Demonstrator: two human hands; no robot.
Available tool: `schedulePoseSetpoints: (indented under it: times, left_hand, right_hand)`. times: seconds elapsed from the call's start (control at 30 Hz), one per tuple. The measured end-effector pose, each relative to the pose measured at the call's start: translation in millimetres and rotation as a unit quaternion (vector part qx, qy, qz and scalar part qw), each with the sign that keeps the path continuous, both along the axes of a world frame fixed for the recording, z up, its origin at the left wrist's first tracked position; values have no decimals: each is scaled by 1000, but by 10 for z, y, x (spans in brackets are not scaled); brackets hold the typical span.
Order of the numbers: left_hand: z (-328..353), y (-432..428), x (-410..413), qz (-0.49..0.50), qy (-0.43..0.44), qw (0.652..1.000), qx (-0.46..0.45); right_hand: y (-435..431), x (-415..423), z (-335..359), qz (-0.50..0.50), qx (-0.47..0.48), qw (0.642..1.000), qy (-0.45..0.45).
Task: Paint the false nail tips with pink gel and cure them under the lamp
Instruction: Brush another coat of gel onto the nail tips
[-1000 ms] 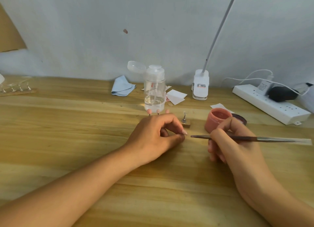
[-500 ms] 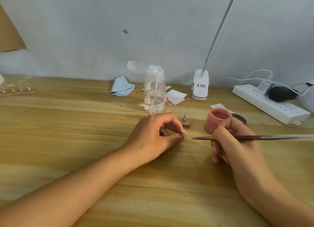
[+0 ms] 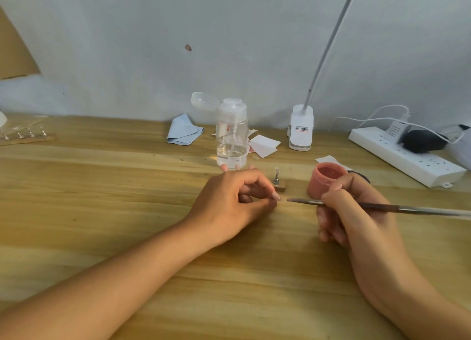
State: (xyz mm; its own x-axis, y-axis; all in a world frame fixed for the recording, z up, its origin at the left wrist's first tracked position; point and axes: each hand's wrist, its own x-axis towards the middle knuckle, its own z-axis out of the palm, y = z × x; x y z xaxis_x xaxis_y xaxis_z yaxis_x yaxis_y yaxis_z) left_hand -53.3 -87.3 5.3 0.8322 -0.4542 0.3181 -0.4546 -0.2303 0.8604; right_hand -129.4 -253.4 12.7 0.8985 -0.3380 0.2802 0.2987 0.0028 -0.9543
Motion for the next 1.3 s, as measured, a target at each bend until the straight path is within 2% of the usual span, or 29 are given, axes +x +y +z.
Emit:
schedulePoseSetpoints:
  times: [0.2,0.37,0.53,0.73,0.93,1.3]
  left_hand:
    - [11,9,7,-3,8,1000,-8]
    - [5,-2,-11,-22,15,999,-30]
    - [50,22,-55,-60,11,996,-67]
    - [40,-4,-107,-63,25,996,-54]
    - [75,-43,-150,-86,80,992,-48]
    - [69,-61,-156,-63,80,994,-48]
  right_hand:
    - [-4,-21,7,-33,-42,995,-88]
    - [8,32,-21,-43,-67,995,-67]
    - [39,32,-49,17,-98,994,-41]
    - [86,40,-33,19,-164,984,-70]
    - [18,90,-104,-15,-239,965,-106]
    - [60,78,-91,-7,-241,963,-122]
